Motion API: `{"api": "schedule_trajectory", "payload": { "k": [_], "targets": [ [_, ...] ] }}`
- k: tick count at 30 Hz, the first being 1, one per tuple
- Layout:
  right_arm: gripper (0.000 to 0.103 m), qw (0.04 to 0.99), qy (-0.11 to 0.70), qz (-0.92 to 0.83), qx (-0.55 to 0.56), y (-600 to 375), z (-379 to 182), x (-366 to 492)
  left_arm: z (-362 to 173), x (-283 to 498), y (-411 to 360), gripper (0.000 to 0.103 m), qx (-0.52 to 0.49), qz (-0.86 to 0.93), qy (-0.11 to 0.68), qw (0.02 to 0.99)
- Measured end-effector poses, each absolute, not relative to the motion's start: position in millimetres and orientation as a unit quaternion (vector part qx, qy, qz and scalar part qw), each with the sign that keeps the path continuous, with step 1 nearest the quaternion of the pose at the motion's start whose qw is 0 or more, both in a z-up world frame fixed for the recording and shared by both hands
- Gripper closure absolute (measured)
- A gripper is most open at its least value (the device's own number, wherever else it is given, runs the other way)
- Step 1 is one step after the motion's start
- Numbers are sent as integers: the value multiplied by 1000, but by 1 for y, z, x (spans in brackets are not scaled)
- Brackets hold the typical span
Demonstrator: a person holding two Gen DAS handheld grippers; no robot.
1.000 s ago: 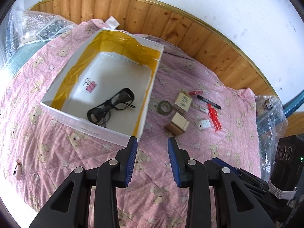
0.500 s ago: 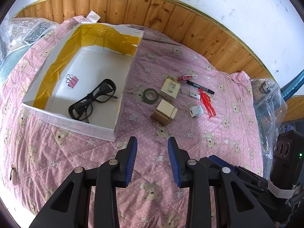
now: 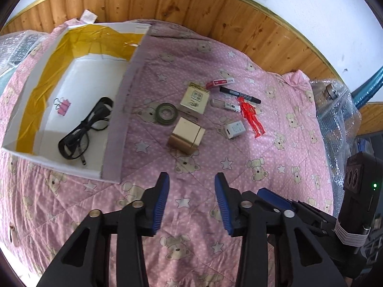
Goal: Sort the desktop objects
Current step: 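Withdraw both open tools from the box back toward the remaining objects, then grasp the gold tin box with the left tool while the right tool grasps the white charger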
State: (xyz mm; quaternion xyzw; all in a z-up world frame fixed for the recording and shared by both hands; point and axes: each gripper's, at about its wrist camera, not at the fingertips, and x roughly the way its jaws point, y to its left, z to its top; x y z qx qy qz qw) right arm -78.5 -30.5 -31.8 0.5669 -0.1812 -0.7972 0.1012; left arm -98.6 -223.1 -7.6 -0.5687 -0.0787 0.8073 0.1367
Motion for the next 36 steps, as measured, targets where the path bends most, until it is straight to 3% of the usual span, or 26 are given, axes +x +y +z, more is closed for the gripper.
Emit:
{"api": "schedule_trajectory", "payload": {
  "k": [24, 28, 36],
  "targets": [
    [61, 58, -227, -765, 600, 8, -83, -127, -75, -157, -186, 56, -627, 762, -67, 146],
    [57, 50, -238, -765, 596, 18, -88, -141, -85, -167, -191, 56, -630, 759, -78, 140],
    [56, 40, -260, -762, 591, 29, -101, -185, -104, -192, -194, 50, -624, 761, -95, 146]
  ]
}}
